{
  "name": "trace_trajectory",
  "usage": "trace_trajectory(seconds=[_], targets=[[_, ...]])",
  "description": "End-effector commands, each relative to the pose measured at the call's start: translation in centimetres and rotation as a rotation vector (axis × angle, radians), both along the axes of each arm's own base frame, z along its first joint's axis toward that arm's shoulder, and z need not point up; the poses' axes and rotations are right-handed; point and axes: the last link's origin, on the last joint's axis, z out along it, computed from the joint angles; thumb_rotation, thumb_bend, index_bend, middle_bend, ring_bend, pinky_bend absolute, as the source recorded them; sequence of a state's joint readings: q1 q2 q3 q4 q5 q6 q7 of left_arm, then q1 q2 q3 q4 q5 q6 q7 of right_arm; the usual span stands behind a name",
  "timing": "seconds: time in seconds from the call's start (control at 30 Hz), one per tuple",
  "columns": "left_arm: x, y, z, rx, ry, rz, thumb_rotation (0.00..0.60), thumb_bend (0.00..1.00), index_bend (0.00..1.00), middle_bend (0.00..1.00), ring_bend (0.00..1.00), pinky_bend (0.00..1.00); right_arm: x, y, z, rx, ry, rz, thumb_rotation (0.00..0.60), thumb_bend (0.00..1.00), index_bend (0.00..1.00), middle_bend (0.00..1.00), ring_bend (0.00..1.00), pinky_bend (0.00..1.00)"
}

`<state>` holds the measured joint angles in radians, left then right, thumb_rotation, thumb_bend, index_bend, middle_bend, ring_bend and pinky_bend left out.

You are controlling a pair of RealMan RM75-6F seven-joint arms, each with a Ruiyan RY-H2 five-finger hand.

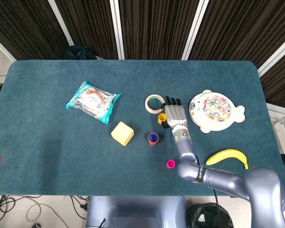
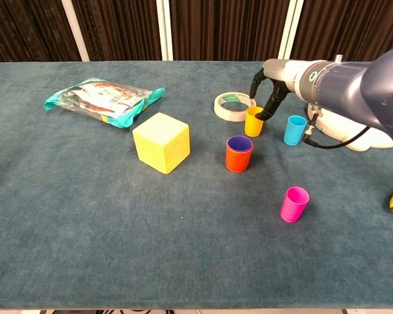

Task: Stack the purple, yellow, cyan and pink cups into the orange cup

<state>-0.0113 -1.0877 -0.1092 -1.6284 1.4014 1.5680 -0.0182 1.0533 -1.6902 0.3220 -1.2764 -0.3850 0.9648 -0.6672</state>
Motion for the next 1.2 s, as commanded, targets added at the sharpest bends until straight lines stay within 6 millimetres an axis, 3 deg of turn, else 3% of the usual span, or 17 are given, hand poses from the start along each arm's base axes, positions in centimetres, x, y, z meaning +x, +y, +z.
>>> trace_trajectory(seconds=[0.03, 1.2], targets=[[0.0, 0.0, 0.0, -0.001, 0.000, -0.001, 0.600, 0.27, 0.02, 0.03, 0.00, 0.00, -0.1, 0.0, -0.1, 0.003, 0.001, -0.002, 0.600, 0.41, 0.33, 0.00, 0.03, 0.02], [-0.2, 0.0, 0.1, 0.001, -0.001, 0.005, 0.600, 0.27, 0.02, 0.03, 0.00, 0.00, -0.5, -0.5, -1.1, -0.012, -0.003, 0.009, 0.600, 0.41, 0.46, 0.00, 0.05, 0.02]])
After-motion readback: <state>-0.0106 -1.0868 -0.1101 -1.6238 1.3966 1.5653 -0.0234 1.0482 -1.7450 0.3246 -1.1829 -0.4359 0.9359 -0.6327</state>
